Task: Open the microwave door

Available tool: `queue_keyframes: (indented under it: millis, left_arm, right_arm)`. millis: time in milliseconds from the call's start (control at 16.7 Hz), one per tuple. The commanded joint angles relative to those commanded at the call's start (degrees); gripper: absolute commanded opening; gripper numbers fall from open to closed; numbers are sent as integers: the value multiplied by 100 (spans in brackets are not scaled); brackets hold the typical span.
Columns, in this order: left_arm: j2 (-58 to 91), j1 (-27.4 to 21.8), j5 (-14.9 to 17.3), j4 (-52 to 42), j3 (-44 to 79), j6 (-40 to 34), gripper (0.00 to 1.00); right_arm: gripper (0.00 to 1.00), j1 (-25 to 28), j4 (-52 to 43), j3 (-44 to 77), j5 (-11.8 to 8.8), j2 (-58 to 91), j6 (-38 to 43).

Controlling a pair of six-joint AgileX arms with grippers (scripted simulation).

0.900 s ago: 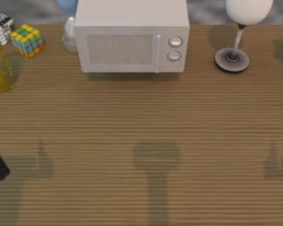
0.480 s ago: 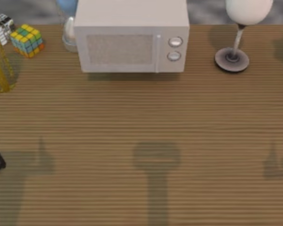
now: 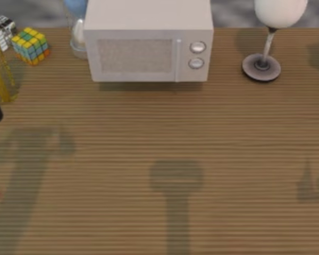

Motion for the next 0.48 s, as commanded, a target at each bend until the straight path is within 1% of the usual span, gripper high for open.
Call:
queue_keyframes:
  millis: [480]
  left_arm:
    - [4284, -1226, -523, -2412, 4678, -1080, 100]
  right_arm:
    - [100, 0, 0, 0, 0, 0, 0]
